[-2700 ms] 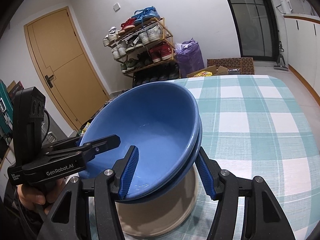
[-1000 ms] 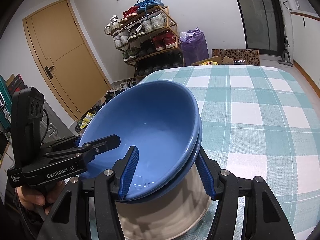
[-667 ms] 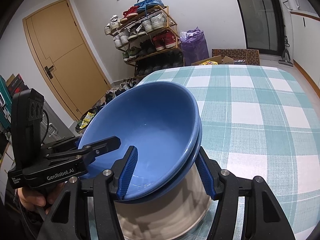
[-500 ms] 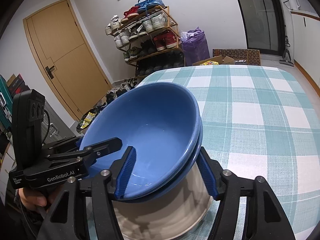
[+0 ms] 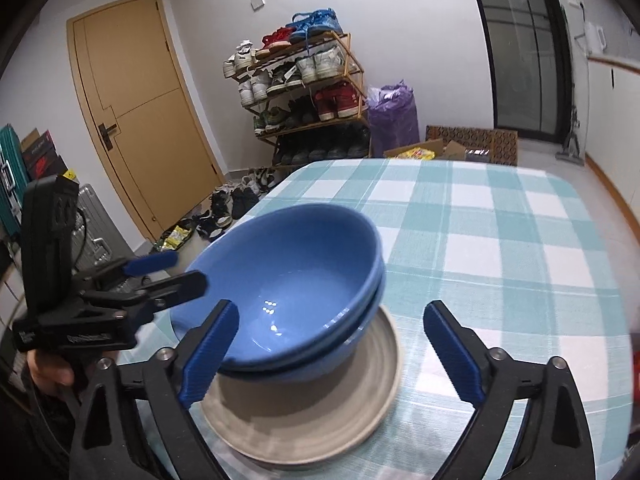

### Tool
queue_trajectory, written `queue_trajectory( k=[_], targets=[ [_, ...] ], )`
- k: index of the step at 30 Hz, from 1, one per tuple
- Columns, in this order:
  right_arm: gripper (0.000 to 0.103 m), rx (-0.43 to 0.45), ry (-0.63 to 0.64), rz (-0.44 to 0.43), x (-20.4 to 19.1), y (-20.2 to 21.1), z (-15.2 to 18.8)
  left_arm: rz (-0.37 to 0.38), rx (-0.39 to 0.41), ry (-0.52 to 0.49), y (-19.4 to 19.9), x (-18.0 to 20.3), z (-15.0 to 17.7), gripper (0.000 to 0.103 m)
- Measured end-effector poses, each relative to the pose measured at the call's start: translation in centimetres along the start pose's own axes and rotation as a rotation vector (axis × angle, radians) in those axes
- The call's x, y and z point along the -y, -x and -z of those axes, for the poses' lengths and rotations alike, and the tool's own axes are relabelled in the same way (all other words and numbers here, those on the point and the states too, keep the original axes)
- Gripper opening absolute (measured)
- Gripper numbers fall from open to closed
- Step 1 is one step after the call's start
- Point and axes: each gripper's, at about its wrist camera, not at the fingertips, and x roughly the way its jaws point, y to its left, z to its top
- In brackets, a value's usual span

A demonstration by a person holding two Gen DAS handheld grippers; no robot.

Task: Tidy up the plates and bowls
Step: 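Pull both grippers back from the bowl and plate stack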

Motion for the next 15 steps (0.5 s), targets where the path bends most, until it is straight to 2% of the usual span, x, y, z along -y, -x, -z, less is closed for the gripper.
queue_trajectory(
  k=[10, 15],
  targets=[
    [0.102, 0.054, 0.055, 0.010, -1.1, 2.3, 2.3, -0.079, 0.084, -0.011, 2.2, -1.1, 3.1, 0.103],
    [0.102, 0.063, 0.108, 0.028, -2.4, 3.0, 3.8, -0.090, 0.104, 0.001, 2.6, -1.5, 4.6, 0.103]
  ],
)
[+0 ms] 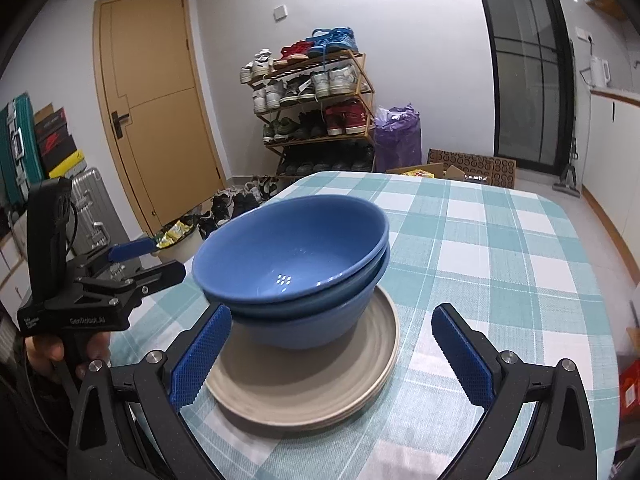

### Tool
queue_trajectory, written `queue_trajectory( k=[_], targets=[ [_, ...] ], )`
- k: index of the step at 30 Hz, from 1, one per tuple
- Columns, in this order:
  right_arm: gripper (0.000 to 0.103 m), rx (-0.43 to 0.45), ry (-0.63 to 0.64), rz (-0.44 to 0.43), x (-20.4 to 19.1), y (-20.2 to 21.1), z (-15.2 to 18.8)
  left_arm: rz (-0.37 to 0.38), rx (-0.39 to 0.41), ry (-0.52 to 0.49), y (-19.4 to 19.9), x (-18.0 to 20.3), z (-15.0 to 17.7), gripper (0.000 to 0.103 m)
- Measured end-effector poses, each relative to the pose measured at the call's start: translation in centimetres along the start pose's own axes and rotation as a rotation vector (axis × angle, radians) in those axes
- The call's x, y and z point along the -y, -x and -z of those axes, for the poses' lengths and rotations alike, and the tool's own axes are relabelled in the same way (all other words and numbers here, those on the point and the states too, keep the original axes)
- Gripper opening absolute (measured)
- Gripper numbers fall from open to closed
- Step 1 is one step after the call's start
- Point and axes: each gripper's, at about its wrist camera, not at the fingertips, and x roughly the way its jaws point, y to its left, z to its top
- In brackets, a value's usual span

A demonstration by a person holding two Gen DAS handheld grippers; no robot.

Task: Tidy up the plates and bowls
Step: 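Pull both grippers back from the bowl and plate stack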

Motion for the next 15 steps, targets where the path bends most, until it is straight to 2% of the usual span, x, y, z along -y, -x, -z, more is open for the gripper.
queue_trajectory(
  k=[9, 15],
  targets=[
    [0.102, 0.011, 0.038, 0.014, -1.3, 0.9, 1.5, -0.021, 0.044, -0.029, 1.0, 0.8, 1.7, 0.103],
    [0.102, 0.031, 0.027, 0.000, -1.4, 1.7, 2.2, 0.008, 0.045, -0.014, 1.5, 1.1, 2.4, 0.103]
  ],
)
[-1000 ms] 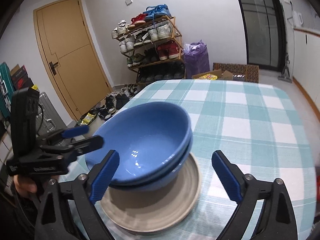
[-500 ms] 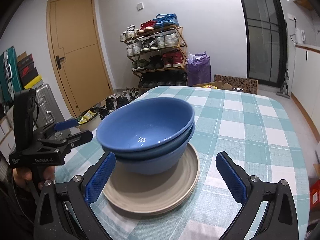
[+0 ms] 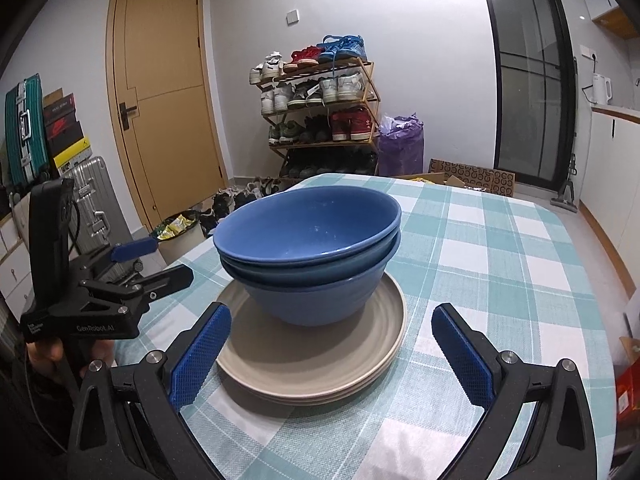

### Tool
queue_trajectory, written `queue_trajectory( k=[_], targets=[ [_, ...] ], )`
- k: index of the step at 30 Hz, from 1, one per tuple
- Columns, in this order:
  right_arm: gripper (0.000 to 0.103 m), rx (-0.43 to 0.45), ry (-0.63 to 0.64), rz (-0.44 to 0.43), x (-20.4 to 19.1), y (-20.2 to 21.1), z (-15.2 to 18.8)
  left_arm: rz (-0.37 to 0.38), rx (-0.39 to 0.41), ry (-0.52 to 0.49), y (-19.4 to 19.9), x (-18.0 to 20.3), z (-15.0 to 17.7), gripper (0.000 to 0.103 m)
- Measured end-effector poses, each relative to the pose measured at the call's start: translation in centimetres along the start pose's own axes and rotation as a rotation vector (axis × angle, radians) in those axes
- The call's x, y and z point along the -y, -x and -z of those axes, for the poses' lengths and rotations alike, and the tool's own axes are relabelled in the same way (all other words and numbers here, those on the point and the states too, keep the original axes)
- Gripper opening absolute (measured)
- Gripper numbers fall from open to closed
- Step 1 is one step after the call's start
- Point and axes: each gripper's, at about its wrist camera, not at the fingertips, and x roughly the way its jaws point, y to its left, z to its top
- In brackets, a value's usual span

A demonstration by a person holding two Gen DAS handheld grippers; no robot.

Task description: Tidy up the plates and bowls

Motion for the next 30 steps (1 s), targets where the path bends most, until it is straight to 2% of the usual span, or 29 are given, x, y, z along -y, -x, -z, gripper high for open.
queue_trajectory(
  k=[11, 24, 30],
  targets=[
    [0.102, 0.008, 0.012, 0.009, -0.6, 1.3, 1.5, -0.007, 0.005, -0.012, 1.1, 0.4, 0.5, 0.103],
    [0.102, 0.021, 0.025, -0.007, -1.2, 1.8, 1.8, 0.028, 0.001, 0.000, 1.5, 1.0, 1.4, 0.103],
    [0.102, 0.019, 0.029, -0.017, -1.3, 1.7, 1.8, 0.014, 0.006, -0.014, 1.3, 1.1, 1.4, 0.103]
  ],
)
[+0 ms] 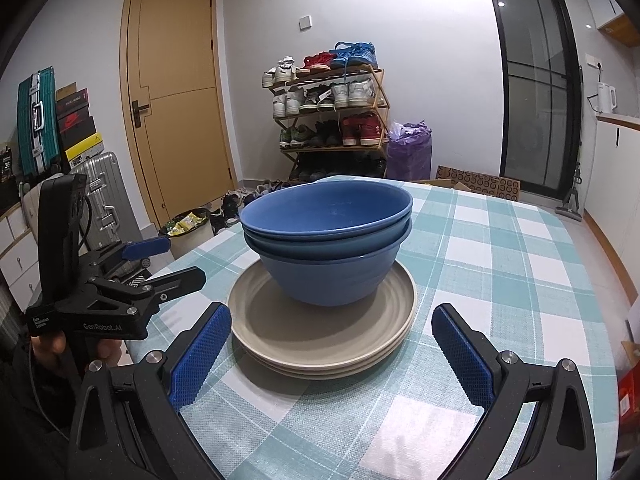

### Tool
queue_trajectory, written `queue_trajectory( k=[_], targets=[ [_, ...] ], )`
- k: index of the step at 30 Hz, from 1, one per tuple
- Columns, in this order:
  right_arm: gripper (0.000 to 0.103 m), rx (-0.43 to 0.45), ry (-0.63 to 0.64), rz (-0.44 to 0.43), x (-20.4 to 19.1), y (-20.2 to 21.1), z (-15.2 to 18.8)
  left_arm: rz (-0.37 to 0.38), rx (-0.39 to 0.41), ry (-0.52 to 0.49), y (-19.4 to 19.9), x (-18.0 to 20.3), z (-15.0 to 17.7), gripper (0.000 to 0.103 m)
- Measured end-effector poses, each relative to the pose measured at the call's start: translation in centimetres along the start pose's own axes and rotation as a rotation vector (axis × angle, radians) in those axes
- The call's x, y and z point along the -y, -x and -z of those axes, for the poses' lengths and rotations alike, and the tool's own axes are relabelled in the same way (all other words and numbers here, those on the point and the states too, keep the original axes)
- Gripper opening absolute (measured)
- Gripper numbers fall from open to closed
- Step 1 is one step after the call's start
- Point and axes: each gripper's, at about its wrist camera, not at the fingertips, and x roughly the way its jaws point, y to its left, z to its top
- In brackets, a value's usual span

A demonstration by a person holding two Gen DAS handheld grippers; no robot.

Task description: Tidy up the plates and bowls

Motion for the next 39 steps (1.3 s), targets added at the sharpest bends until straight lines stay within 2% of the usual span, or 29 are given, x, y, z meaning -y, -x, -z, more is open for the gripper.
queue_trajectory(
  k=[39],
  targets=[
    [0.102, 0.001, 0.012, -0.012, -0.41, -0.09, 0.17, -0.012, -0.012, 0.001, -0.41, -0.10, 0.23, 0.103]
  ],
)
